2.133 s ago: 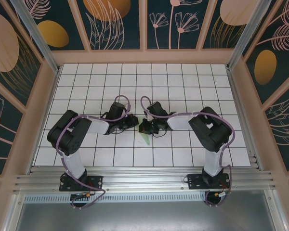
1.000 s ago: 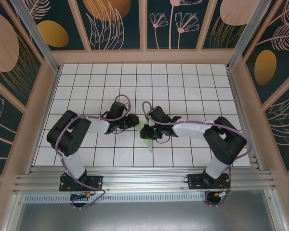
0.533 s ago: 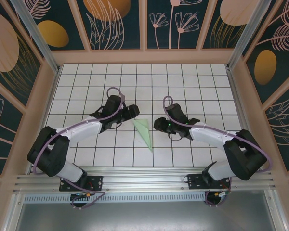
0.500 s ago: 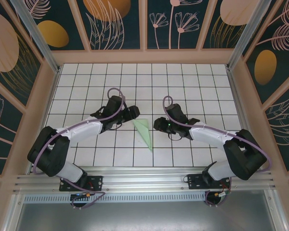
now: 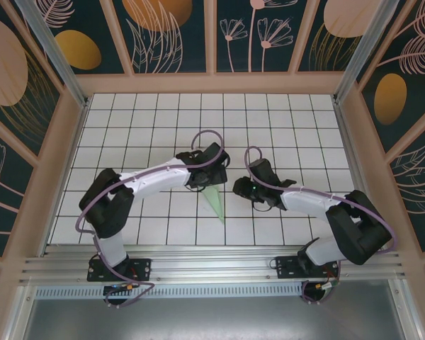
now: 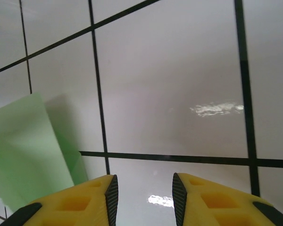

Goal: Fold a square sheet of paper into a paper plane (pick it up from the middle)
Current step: Turn over a paper plane at the center of the table.

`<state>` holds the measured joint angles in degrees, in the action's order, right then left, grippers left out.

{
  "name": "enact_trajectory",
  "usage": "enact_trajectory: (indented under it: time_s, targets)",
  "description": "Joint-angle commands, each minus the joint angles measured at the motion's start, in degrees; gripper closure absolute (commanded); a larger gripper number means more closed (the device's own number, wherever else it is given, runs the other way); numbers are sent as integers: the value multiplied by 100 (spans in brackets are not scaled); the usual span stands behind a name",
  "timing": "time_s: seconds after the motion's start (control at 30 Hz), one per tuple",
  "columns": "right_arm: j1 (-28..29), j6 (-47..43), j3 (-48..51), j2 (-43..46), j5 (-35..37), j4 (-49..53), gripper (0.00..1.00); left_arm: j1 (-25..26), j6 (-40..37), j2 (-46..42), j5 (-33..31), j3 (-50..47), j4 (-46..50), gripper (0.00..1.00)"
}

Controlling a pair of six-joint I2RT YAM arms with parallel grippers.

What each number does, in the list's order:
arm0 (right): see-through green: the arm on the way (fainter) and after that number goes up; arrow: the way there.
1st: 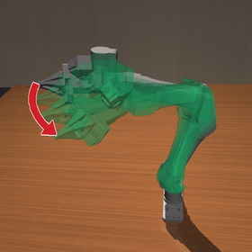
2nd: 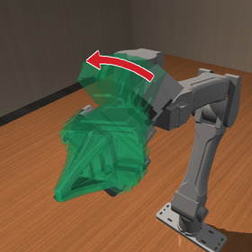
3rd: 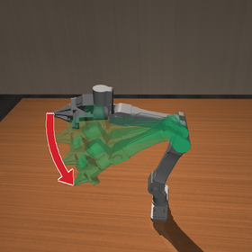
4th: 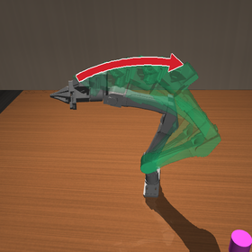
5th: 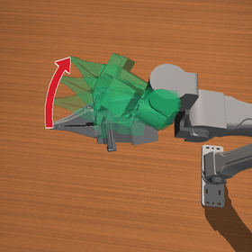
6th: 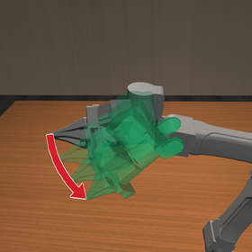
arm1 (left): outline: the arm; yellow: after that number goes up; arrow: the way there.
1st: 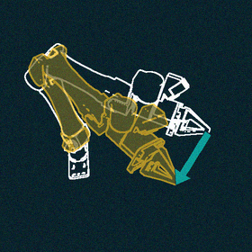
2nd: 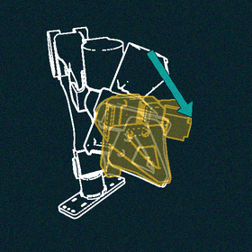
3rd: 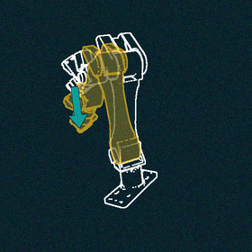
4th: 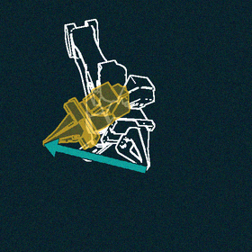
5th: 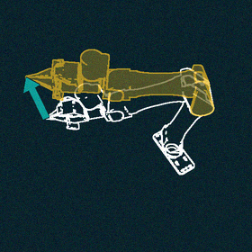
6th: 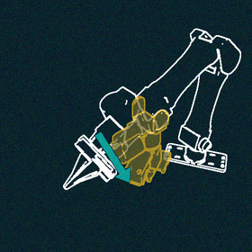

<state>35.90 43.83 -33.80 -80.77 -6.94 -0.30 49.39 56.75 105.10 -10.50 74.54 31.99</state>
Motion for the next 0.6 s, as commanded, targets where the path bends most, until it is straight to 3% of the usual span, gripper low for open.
enact_trajectory:
  time_s: [0.0,0.17,0.37,0.57]
  targets:
    - [-70,97,153,209,140,-224,62,96,138,326,-305,265,868,24]
    - [-143,65,306,273,43,-355,61,159,109,477,-321,407,1020,31]
    - [-145,-58,317,229,-507,-668,61,159,154,203,-325,130,899,46]
    - [-121,-114,339,153,-1191,-1072,61,158,233,-351,-173,-558,273,75]
